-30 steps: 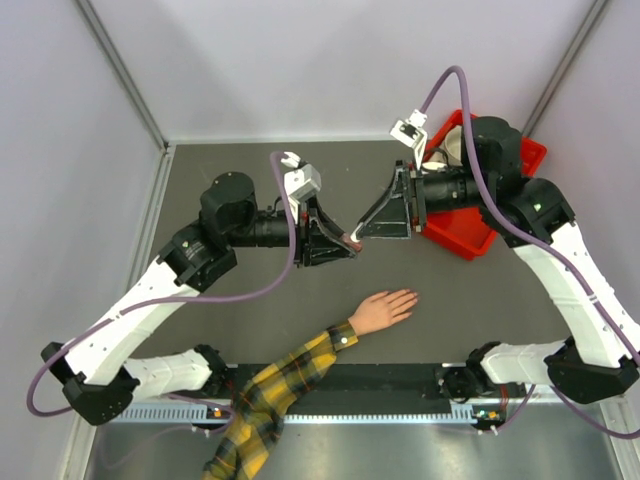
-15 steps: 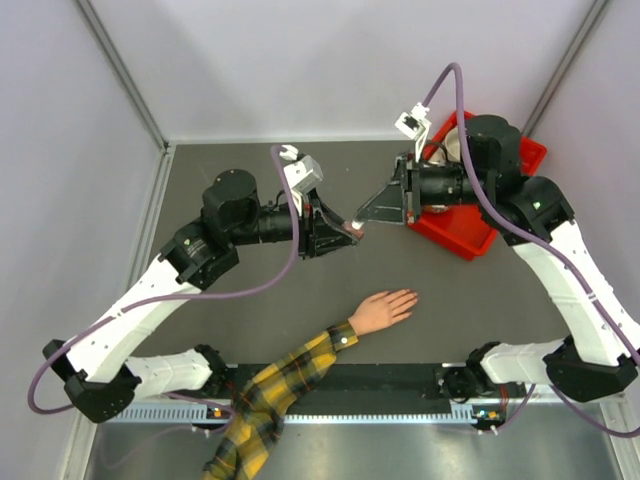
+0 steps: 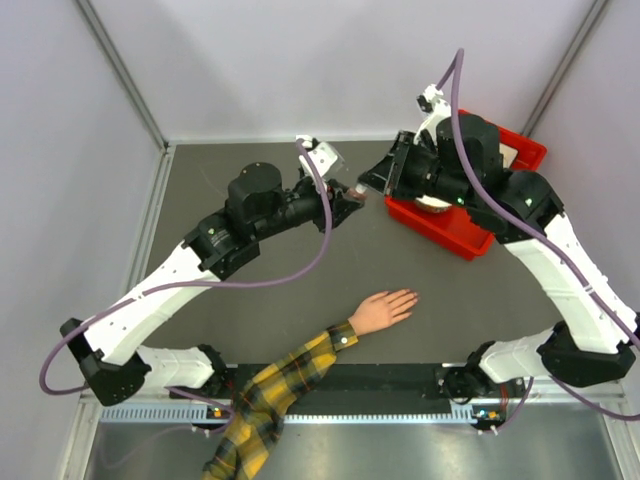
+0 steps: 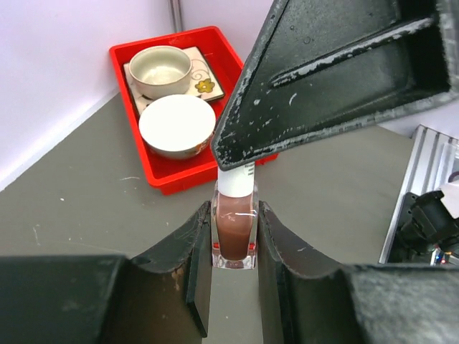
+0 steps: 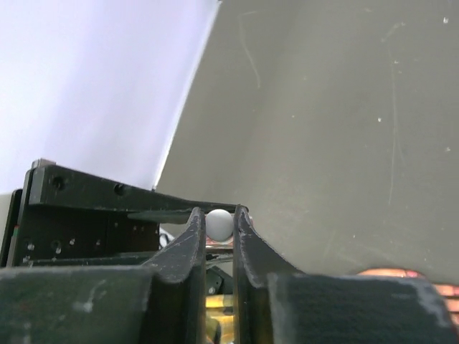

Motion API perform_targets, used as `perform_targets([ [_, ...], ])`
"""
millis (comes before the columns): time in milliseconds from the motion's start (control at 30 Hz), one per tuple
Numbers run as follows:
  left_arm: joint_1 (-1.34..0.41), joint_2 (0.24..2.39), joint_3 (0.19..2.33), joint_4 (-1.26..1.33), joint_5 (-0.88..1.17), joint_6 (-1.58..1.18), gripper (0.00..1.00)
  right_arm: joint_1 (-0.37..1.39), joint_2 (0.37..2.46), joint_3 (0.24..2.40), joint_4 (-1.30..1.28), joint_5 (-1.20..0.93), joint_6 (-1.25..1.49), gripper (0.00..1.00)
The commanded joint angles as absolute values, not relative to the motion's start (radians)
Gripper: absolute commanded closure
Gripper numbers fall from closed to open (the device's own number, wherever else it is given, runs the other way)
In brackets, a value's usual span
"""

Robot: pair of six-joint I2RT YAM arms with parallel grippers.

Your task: Paint the nails

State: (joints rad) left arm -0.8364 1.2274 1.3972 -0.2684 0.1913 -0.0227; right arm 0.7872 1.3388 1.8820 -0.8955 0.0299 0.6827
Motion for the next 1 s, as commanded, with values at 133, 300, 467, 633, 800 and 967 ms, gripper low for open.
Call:
perform_targets([
  [133,-0.766,1.187,1.405,-0.227,0.43,-0.149,1.0,0.669,1.243,1.85,-0.819,-0.449,0.518,0.4],
  [300,-0.71,1.137,1.378,-0.212,0.708,-0.299,1.0,0.601,1.207,1.782,-0.834,-0.797,0.304,0.3],
  [467,-0.689,1.134,1.353,-0.147,0.923,-0.438,1.0,0.6,1.238,1.764,-0.891,-0.909,0.221,0.45],
  [633,-0.689,1.147,1.338,-0.112,0.988,-0.489,1.0,0.6,1.209,1.684,-0.721,-0.948,0.322,0.47],
  [800,-0.689,1.152,1.331,-0.072,1.003,-0.523,1.0,0.6,1.218,1.683,-0.692,-0.976,0.354,0.47],
  [967,-0.689,1.169,1.336,-0.089,1.029,-0.52,1.0,0.601,1.218,1.683,-0.677,-0.96,0.36,0.52],
])
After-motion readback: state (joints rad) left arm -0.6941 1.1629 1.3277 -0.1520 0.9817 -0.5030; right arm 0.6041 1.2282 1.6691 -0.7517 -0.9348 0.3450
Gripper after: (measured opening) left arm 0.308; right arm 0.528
